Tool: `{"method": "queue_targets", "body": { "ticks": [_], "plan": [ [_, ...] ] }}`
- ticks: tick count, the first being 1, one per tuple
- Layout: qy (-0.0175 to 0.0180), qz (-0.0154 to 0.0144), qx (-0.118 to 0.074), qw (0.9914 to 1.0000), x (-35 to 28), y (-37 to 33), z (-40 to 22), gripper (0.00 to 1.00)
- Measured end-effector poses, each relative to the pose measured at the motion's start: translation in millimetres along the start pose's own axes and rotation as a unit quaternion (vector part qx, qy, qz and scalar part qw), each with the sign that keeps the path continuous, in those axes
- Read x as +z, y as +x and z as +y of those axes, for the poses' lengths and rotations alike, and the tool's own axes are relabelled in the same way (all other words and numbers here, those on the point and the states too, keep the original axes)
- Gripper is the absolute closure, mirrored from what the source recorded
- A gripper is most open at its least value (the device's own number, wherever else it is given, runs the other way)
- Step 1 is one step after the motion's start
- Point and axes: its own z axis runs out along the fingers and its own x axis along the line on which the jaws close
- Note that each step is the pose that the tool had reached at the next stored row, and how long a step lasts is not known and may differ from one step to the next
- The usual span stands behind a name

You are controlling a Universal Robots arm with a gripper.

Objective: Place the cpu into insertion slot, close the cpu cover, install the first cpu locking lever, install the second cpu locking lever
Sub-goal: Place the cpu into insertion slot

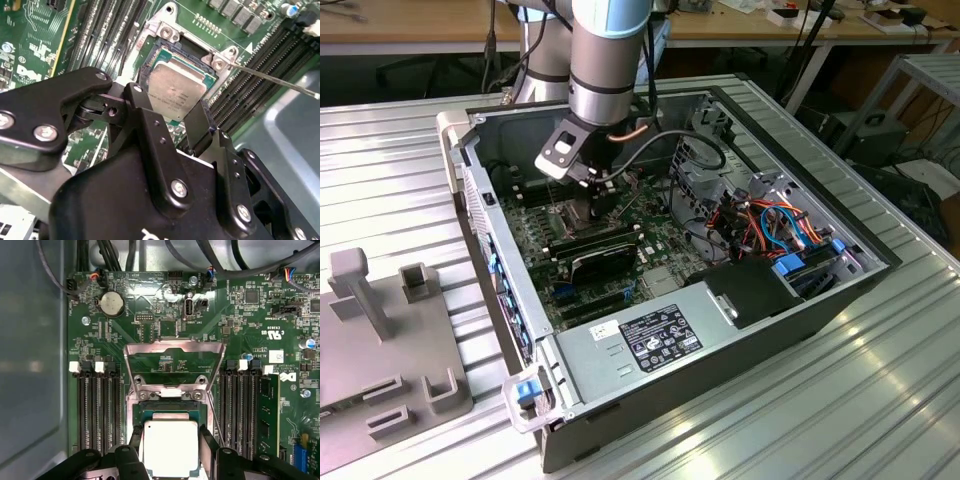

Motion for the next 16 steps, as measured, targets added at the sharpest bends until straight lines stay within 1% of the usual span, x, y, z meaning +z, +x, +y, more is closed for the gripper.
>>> {"method": "queue_targets", "body": {
  "ticks": [1,2,11,12,13,14,16],
  "plan": [
    [-0.0001,0.0001,0.0,1.0,2.2,-0.4,0.0,0.47],
    [-0.0001,0.0001,-0.001,1.0,2.9,-0.5,0.0,0.47],
    [0.0,0.0001,-0.002,1.0,3.3,-0.5,-0.1,0.47],
    [0.0,0.0,0.0,1.0,3.8,-0.5,-0.2,0.47],
    [0.0,0.0015,-0.003,0.99999,8.1,-0.5,-0.3,0.47],
    [0.0,0.0017,-0.008,0.99996,9.8,-0.4,0.1,0.47],
    [-0.0001,0.0018,-0.005,0.99998,10.2,-0.3,0.4,0.47]
  ]
}}
